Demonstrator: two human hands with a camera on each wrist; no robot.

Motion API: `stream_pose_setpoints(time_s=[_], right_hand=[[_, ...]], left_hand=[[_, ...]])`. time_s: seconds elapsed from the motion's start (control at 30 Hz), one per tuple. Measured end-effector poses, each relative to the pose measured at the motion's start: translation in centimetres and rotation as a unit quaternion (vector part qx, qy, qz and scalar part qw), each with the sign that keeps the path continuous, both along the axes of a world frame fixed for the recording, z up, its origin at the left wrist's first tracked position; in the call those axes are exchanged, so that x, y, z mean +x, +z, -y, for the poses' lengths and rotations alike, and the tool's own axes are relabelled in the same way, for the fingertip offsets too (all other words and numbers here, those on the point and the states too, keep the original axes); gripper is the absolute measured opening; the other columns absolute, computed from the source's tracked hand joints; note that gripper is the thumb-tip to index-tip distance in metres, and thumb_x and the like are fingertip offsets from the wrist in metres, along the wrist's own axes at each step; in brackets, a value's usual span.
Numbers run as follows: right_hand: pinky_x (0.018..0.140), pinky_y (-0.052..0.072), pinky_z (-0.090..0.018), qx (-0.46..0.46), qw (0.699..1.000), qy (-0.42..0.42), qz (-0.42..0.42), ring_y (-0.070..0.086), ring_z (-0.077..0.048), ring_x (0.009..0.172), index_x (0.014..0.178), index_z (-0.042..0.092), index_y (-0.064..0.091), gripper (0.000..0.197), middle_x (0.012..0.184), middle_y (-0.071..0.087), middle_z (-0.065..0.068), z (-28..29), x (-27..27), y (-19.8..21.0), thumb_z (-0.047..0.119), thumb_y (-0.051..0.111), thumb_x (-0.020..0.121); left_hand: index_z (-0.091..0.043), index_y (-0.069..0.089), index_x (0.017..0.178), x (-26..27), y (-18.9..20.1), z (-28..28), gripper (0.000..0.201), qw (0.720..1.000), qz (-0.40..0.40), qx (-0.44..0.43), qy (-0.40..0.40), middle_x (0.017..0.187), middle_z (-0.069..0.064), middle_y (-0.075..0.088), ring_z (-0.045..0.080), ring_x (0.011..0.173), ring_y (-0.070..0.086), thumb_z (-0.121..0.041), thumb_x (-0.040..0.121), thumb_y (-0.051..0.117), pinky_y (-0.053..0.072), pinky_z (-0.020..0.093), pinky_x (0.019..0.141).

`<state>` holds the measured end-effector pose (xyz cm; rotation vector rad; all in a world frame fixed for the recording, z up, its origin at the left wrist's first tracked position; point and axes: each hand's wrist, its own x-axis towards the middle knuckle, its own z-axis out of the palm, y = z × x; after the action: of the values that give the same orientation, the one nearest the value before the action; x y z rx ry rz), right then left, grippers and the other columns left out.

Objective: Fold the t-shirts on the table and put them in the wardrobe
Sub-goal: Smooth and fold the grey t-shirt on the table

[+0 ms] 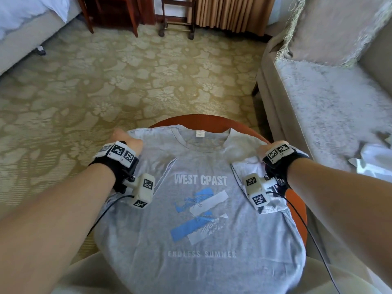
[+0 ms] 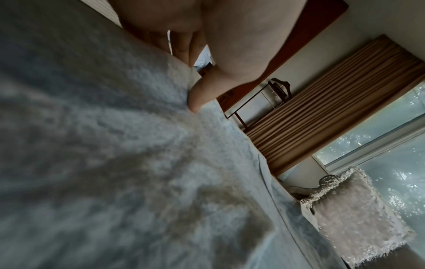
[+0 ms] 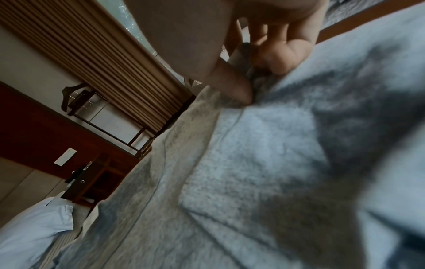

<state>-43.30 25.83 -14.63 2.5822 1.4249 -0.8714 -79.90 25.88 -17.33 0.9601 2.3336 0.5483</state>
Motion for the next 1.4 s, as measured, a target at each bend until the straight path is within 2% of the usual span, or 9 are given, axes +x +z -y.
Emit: stream_pose_setpoints(time_s=[0.13, 0.3, 0.5, 0.6, 0.73, 0.9, 1.13, 1.27, 1.4], right_hand=[[0.09, 0.05, -0.04, -0.079, 0.978, 0.132, 0.14, 0.057, -0.028, 0.091, 0.083, 0.015, 0.048, 0.016, 0.093, 0.056, -0.007, -1.9, 0.6, -0.2, 0.027, 0.058, 0.087], [0.09, 0.05, -0.034, 0.003, 0.977, 0.151, 0.151, 0.06, -0.025, 0.092, 0.1, 0.018, 0.051, 0.017, 0.081, 0.051, 0.0, -2.8, 0.5, 0.7, 0.034, 0.047, 0.096], [0.086, 0.05, -0.037, 0.003, 0.966, 0.172, 0.192, 0.058, -0.025, 0.098, 0.113, 0.016, 0.057, 0.028, 0.102, 0.055, -0.002, -3.2, 0.2, 1.8, 0.033, 0.05, 0.092], [0.086, 0.05, -0.036, 0.028, 0.963, 0.183, 0.197, 0.057, -0.028, 0.109, 0.12, 0.016, 0.058, 0.034, 0.114, 0.056, -0.005, -3.3, 0.3, 2.9, 0.029, 0.057, 0.089], [0.071, 0.043, -0.026, 0.193, 0.981, -0.011, 0.016, 0.055, -0.032, 0.118, 0.128, 0.009, 0.056, 0.038, 0.129, 0.057, -0.014, -1.8, 0.6, 5.6, 0.019, 0.056, 0.09], [0.099, 0.047, -0.037, 0.245, 0.961, -0.112, -0.058, 0.058, -0.027, 0.117, 0.13, 0.015, 0.055, 0.039, 0.127, 0.06, -0.008, 2.7, 1.2, 8.6, 0.017, 0.051, 0.09], [0.031, 0.041, -0.014, 0.239, 0.96, -0.105, -0.099, 0.049, 0.0, 0.027, 0.089, 0.022, 0.06, 0.009, 0.075, 0.059, 0.002, 12.2, 1.9, 9.3, 0.013, 0.056, 0.089], [0.049, 0.054, -0.028, 0.068, 0.991, -0.108, 0.034, 0.054, -0.011, 0.057, 0.082, 0.027, 0.058, 0.011, 0.079, 0.061, 0.004, 16.2, 2.4, 5.6, 0.024, 0.061, 0.092], [0.095, 0.051, -0.033, 0.037, 0.996, 0.034, 0.075, 0.059, -0.023, 0.111, 0.125, 0.021, 0.054, 0.035, 0.126, 0.057, -0.005, 19.7, 2.1, 2.7, 0.033, 0.057, 0.092]], left_hand=[[-0.01, 0.062, 0.092, -1.2, -0.4, -1.7, 0.024, 1.0, -0.005, 0.002, -0.021, 0.086, 0.011, 0.068, 0.026, 0.074, 0.064, -0.028, 0.077, 0.067, 0.056, 0.046, 0.081], [-0.01, 0.062, 0.065, -1.1, 0.5, -3.2, 0.018, 0.998, 0.008, 0.024, -0.062, 0.072, 0.006, 0.063, 0.022, 0.065, 0.057, -0.013, 0.078, 0.073, 0.053, 0.035, 0.071], [-0.013, 0.058, 0.055, -0.7, 4.2, -3.3, 0.03, 0.991, 0.092, 0.097, -0.009, 0.063, 0.006, 0.062, 0.023, 0.066, 0.06, -0.005, 0.068, 0.084, 0.056, 0.037, 0.074], [-0.012, 0.062, 0.063, -0.1, 6.8, -2.7, 0.025, 0.974, 0.163, 0.159, -0.007, 0.059, 0.008, 0.065, 0.018, 0.048, 0.065, 0.004, 0.077, 0.074, 0.054, 0.023, 0.048], [-0.015, 0.058, 0.072, 0.6, 10.1, 0.0, 0.029, 0.951, 0.235, 0.199, -0.001, 0.07, 0.009, 0.066, 0.006, 0.043, 0.064, 0.011, 0.082, 0.065, 0.045, 0.013, 0.039], [-0.015, 0.06, 0.087, 0.9, 13.4, 5.8, 0.032, 0.924, 0.298, 0.237, 0.03, 0.073, 0.01, 0.065, 0.008, 0.052, 0.064, 0.016, 0.08, 0.066, 0.05, 0.014, 0.045], [-0.014, 0.058, 0.071, 1.1, 12.8, 15.4, 0.036, 0.925, 0.303, 0.229, 0.007, 0.038, -0.007, 0.057, 0.012, 0.054, 0.059, 0.022, 0.078, 0.063, 0.05, 0.016, 0.05], [-0.009, 0.065, 0.068, 0.2, 8.2, 20.0, 0.034, 0.948, 0.258, 0.183, -0.027, 0.047, -0.002, 0.064, 0.016, 0.053, 0.062, 0.025, 0.073, 0.063, 0.054, 0.023, 0.055], [-0.007, 0.072, 0.079, 0.5, 4.9, 23.7, 0.026, 0.976, 0.191, 0.09, -0.063, 0.091, 0.01, 0.069, 0.023, 0.084, 0.061, 0.017, 0.071, 0.072, 0.05, 0.021, 0.071]])
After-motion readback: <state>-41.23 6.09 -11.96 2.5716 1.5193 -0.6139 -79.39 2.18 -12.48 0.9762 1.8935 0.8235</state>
